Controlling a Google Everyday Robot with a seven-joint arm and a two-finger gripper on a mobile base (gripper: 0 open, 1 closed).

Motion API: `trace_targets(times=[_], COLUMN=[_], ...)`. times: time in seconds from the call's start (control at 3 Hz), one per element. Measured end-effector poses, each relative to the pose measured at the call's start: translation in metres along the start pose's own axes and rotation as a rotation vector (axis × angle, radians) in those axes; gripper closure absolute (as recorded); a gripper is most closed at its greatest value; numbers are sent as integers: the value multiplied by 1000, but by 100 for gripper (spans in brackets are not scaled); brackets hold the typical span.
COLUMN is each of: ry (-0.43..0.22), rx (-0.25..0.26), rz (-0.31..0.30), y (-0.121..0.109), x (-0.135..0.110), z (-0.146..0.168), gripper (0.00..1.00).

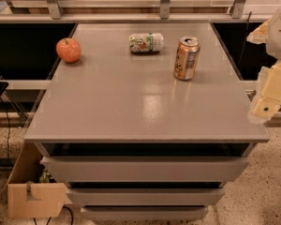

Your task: Place 7up can upright

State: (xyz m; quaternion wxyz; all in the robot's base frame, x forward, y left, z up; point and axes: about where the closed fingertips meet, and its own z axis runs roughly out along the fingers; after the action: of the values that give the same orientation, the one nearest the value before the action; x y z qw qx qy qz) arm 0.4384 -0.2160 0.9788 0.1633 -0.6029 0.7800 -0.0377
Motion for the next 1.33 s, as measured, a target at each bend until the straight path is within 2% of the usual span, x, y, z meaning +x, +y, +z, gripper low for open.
trace_targets(times=[0.33, 0.67, 1.0, 1.33], ry=[0, -28, -45, -67], rx=[0, 20, 36, 61], rz=[0, -15, -102, -194], y=[0, -5, -21, -45], x=[0, -9, -34, -70], z=[0, -1, 4, 13], gripper=[0, 0, 0, 0])
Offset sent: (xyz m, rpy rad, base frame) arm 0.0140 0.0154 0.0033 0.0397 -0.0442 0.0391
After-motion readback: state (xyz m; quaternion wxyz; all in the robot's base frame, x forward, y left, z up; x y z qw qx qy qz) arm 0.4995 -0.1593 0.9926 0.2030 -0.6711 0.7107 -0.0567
